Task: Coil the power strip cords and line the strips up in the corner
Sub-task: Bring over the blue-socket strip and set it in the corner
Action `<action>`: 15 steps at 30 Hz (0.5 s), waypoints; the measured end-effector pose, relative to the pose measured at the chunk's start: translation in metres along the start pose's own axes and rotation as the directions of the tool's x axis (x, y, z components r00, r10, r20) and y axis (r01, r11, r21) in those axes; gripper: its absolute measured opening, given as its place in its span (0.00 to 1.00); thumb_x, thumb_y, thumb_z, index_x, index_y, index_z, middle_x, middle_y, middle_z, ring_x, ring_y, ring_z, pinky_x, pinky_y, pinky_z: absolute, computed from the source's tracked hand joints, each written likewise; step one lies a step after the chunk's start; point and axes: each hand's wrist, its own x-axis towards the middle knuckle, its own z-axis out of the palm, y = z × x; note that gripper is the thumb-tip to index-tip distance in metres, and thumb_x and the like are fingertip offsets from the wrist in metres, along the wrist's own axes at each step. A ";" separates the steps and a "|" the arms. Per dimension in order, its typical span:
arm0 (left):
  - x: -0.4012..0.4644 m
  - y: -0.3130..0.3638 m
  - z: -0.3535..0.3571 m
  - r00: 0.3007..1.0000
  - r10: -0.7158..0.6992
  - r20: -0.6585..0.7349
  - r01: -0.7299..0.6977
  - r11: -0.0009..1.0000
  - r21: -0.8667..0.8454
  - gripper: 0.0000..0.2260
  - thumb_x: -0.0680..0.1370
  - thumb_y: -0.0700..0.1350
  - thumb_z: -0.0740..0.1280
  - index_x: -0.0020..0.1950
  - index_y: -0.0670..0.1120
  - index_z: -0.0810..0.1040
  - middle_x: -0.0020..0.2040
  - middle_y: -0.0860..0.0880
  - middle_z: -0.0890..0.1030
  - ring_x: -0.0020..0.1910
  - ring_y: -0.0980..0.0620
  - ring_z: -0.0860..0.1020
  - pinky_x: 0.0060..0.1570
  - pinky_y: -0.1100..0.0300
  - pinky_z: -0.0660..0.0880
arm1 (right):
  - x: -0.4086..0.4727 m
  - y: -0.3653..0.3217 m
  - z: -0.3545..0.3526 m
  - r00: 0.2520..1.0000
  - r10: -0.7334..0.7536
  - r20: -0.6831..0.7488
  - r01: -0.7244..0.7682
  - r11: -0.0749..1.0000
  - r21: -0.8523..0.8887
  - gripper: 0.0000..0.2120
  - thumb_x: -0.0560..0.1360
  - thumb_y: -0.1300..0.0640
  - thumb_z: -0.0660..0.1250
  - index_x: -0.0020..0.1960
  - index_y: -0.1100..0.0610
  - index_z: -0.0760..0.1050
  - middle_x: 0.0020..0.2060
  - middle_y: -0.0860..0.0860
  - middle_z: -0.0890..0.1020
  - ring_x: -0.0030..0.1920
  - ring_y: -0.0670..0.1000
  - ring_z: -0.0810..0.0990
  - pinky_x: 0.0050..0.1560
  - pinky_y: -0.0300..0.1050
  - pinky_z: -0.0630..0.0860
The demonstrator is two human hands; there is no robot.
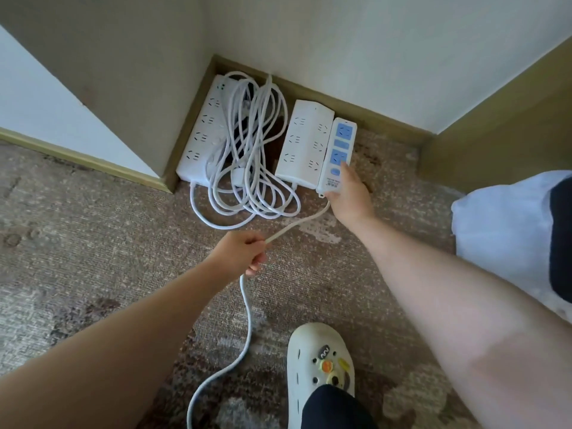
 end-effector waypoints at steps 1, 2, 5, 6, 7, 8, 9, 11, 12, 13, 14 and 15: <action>0.002 0.002 -0.004 0.999 0.021 -0.042 -0.020 1.000 0.023 0.08 0.80 0.37 0.62 0.47 0.41 0.80 0.32 0.46 0.77 0.29 0.52 0.73 0.32 0.61 0.73 | 0.000 -0.001 0.002 1.000 0.009 -0.009 -0.009 1.000 0.011 0.36 0.79 0.60 0.66 0.81 0.55 0.50 0.76 0.53 0.64 0.70 0.56 0.70 0.69 0.51 0.69; 0.005 0.004 -0.006 0.994 0.050 -0.097 -0.044 0.997 0.062 0.09 0.80 0.38 0.62 0.45 0.43 0.80 0.32 0.48 0.78 0.29 0.53 0.73 0.33 0.61 0.73 | 0.003 -0.002 0.002 1.000 0.013 0.001 -0.013 1.000 0.004 0.36 0.79 0.59 0.65 0.81 0.55 0.50 0.76 0.53 0.65 0.70 0.56 0.70 0.69 0.52 0.69; 0.017 0.009 -0.010 0.974 0.070 -0.216 -0.052 0.995 0.086 0.09 0.80 0.40 0.62 0.44 0.46 0.81 0.36 0.47 0.80 0.32 0.51 0.74 0.38 0.55 0.74 | 0.010 -0.008 -0.003 0.993 0.028 0.117 -0.024 0.999 -0.040 0.37 0.80 0.58 0.63 0.81 0.53 0.45 0.77 0.51 0.63 0.71 0.55 0.69 0.70 0.53 0.69; 0.017 0.010 -0.009 0.973 0.069 -0.222 -0.049 0.994 0.093 0.09 0.80 0.40 0.61 0.46 0.45 0.81 0.37 0.46 0.81 0.33 0.51 0.74 0.39 0.54 0.75 | 0.008 -0.011 -0.007 0.989 0.038 0.140 -0.034 0.999 -0.032 0.37 0.81 0.58 0.63 0.81 0.52 0.44 0.78 0.52 0.60 0.72 0.56 0.68 0.70 0.53 0.68; 0.017 0.010 -0.007 0.974 0.069 -0.216 -0.045 0.992 0.116 0.09 0.81 0.40 0.61 0.47 0.44 0.81 0.38 0.45 0.81 0.34 0.50 0.75 0.40 0.52 0.77 | 0.003 -0.014 -0.011 0.991 0.045 0.125 -0.042 0.999 -0.022 0.36 0.81 0.58 0.62 0.81 0.52 0.45 0.79 0.53 0.57 0.74 0.56 0.65 0.71 0.53 0.68; 0.016 0.011 -0.005 0.975 0.073 -0.208 -0.042 0.988 0.149 0.10 0.81 0.40 0.60 0.48 0.42 0.81 0.39 0.44 0.82 0.34 0.49 0.75 0.42 0.49 0.79 | -0.007 -0.019 -0.014 0.996 0.044 0.073 -0.043 0.999 -0.011 0.34 0.81 0.59 0.61 0.81 0.52 0.47 0.79 0.53 0.55 0.75 0.56 0.63 0.72 0.53 0.67; 0.014 0.011 -0.004 0.974 0.077 -0.211 -0.040 0.984 0.173 0.10 0.81 0.41 0.61 0.48 0.42 0.81 0.40 0.43 0.83 0.35 0.47 0.76 0.45 0.47 0.79 | -0.023 -0.023 -0.015 1.000 0.020 -0.001 -0.020 1.000 0.007 0.32 0.81 0.61 0.61 0.80 0.52 0.52 0.79 0.54 0.56 0.75 0.56 0.64 0.72 0.53 0.67; 0.012 0.012 -0.002 0.969 0.087 -0.232 -0.047 0.984 0.172 0.09 0.80 0.42 0.62 0.47 0.44 0.81 0.41 0.45 0.83 0.37 0.45 0.80 0.46 0.46 0.80 | -0.064 -0.029 -0.009 0.989 -0.106 -0.102 0.115 0.990 0.085 0.26 0.79 0.63 0.61 0.76 0.53 0.64 0.74 0.50 0.66 0.68 0.49 0.71 0.69 0.50 0.71; 0.013 0.011 -0.003 0.967 0.092 -0.237 -0.055 0.986 0.156 0.08 0.80 0.42 0.62 0.46 0.45 0.80 0.40 0.46 0.84 0.39 0.45 0.81 0.47 0.46 0.81 | -0.086 -0.032 -0.002 0.980 -0.176 -0.091 0.188 0.973 0.137 0.24 0.79 0.64 0.62 0.73 0.52 0.68 0.72 0.47 0.69 0.64 0.45 0.73 0.68 0.45 0.72; 0.014 0.011 -0.003 0.966 0.095 -0.239 -0.062 0.988 0.140 0.07 0.79 0.42 0.63 0.45 0.46 0.80 0.39 0.47 0.84 0.40 0.46 0.82 0.47 0.46 0.81 | -0.105 -0.035 0.006 0.969 -0.242 -0.044 0.245 0.953 0.180 0.23 0.79 0.64 0.62 0.72 0.52 0.69 0.71 0.46 0.69 0.61 0.42 0.74 0.66 0.39 0.71; 0.014 0.010 -0.004 0.965 0.100 -0.242 -0.070 0.989 0.131 0.06 0.79 0.42 0.64 0.45 0.46 0.80 0.38 0.49 0.84 0.40 0.47 0.82 0.47 0.47 0.81 | -0.117 -0.036 0.014 0.954 -0.298 0.019 0.288 0.935 0.207 0.22 0.79 0.64 0.62 0.72 0.52 0.70 0.73 0.46 0.67 0.61 0.40 0.74 0.65 0.36 0.70; 0.013 0.010 -0.004 0.965 0.107 -0.240 -0.078 0.989 0.126 0.06 0.79 0.42 0.65 0.45 0.46 0.80 0.38 0.49 0.84 0.39 0.47 0.83 0.47 0.47 0.81 | -0.122 -0.037 0.021 0.938 -0.338 0.074 0.317 0.925 0.210 0.22 0.80 0.63 0.63 0.72 0.53 0.69 0.74 0.46 0.65 0.63 0.41 0.73 0.66 0.36 0.68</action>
